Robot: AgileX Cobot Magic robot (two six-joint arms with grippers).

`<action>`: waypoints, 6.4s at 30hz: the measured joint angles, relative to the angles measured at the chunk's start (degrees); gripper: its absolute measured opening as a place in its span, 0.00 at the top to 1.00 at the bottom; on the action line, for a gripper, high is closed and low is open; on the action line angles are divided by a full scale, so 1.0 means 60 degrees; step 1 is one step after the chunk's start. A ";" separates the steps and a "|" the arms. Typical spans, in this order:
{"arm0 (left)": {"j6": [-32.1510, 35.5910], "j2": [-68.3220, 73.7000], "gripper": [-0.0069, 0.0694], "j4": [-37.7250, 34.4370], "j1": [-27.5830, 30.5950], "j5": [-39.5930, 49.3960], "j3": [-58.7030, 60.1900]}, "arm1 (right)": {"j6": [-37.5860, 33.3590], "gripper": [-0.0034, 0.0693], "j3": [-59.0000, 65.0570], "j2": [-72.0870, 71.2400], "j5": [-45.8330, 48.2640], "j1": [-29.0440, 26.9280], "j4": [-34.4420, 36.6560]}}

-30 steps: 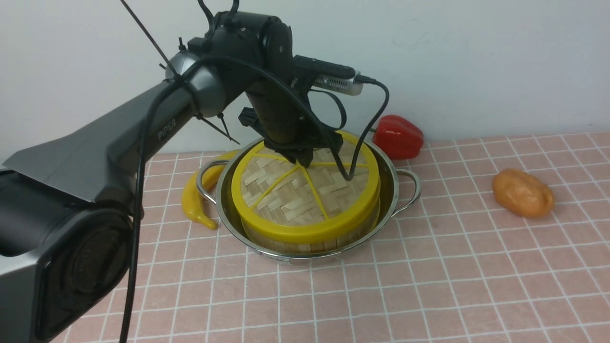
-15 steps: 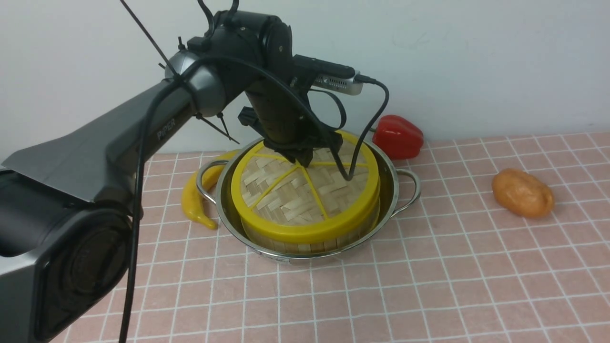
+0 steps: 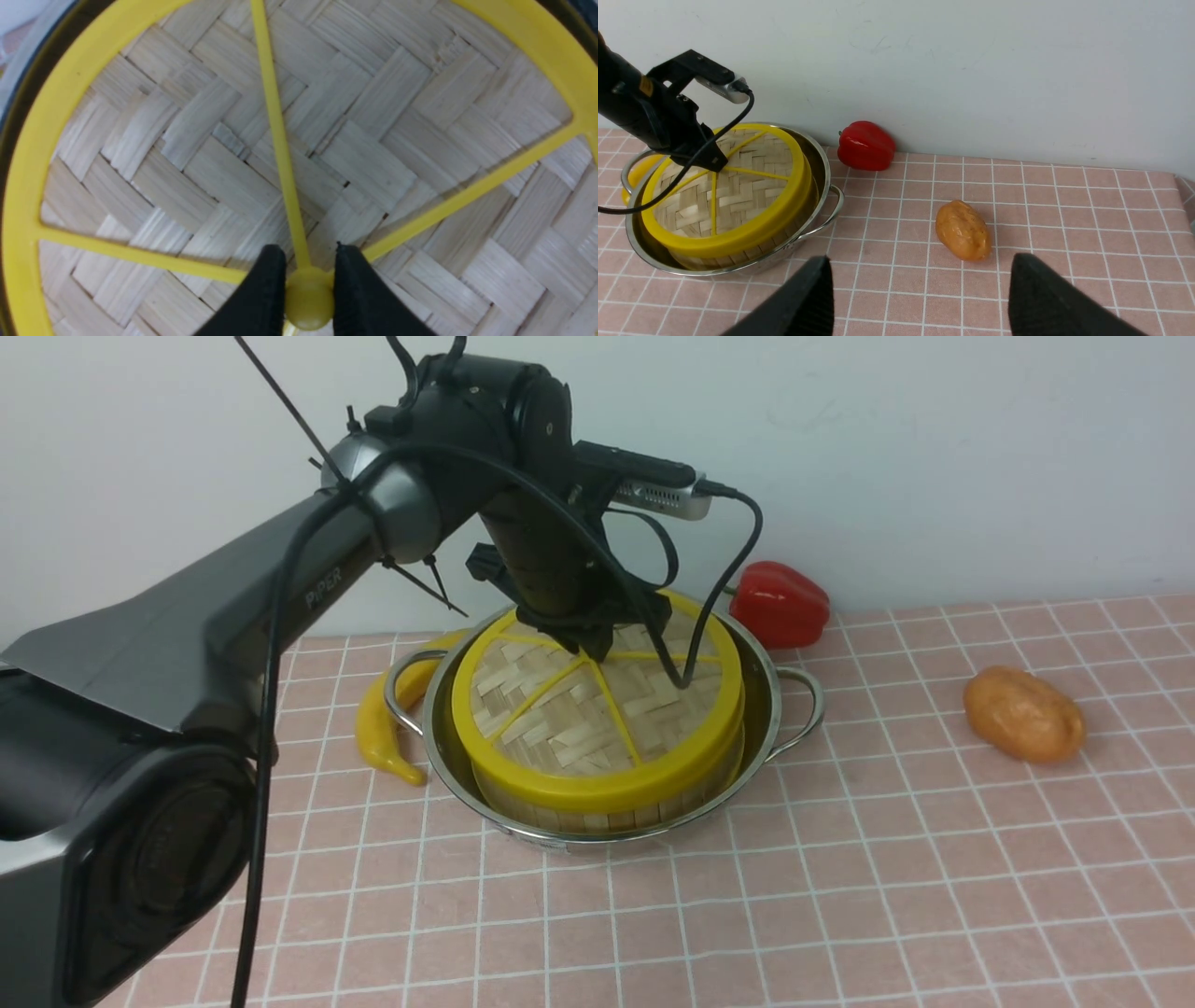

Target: Place the steamer in the pot on the pink tablecloth, and put the lid on the steamer.

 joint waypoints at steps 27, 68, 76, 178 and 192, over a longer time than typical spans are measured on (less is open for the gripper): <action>0.0000 0.0047 0.75 0.0371 -0.0204 -0.0237 0.0000 | 0.0000 0.28 0.0000 0.0000 0.0000 0.0000 0.0009; 0.0236 -0.3012 0.24 0.1628 -0.0204 0.0596 -0.0986 | -0.0721 0.34 0.0189 -0.0140 -0.0058 0.0000 -0.0302; -0.0288 -0.5918 0.78 0.1629 -0.0204 0.0606 0.2526 | -0.1181 0.58 0.3058 -0.2590 -0.0817 0.0000 -0.0496; -0.0470 -2.1348 0.76 0.1361 0.4919 -0.8510 2.0017 | -0.0962 0.66 1.2168 -0.6302 -0.9150 -0.2475 -0.0165; -0.0470 -2.1348 0.73 0.1361 0.4919 -0.8510 2.0017 | -0.0954 0.62 1.2168 -0.6335 -0.9163 -0.2475 -0.0165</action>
